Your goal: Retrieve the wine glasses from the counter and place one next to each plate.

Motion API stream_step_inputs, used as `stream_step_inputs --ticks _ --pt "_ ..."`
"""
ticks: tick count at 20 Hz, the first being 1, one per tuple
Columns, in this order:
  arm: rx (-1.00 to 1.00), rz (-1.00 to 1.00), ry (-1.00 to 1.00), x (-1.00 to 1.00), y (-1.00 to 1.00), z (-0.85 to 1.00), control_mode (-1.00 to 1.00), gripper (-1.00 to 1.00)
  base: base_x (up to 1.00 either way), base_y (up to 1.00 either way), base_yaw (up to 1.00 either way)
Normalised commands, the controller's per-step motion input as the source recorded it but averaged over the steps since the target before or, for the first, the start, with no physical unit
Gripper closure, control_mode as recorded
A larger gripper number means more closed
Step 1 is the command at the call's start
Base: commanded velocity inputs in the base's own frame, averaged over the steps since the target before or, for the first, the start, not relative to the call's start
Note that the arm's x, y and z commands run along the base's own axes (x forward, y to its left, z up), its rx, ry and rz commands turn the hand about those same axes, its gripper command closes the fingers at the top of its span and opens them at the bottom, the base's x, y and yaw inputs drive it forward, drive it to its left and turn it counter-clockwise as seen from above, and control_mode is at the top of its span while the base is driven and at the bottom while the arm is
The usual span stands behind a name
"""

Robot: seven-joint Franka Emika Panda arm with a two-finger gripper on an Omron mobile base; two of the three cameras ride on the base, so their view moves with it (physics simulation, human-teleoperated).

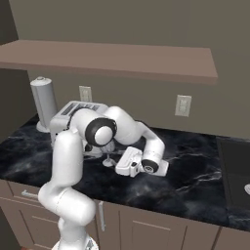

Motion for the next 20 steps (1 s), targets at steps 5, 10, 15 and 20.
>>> stream_step_inputs --ticks 5,10,15,20 --pt "-0.02 0.0 0.03 0.0 0.25 0.0 -1.0 -1.0 0.0 0.0 0.0" --pt "-0.03 0.0 0.09 0.05 0.21 -0.03 -1.0 -1.0 0.0 0.0 0.0" --pt "0.0 0.0 0.12 0.07 0.06 -0.02 -1.0 -1.0 0.0 0.0 0.0" --pt "0.0 0.0 0.1 0.07 0.1 0.0 -1.0 -1.0 0.0 0.0 0.0"
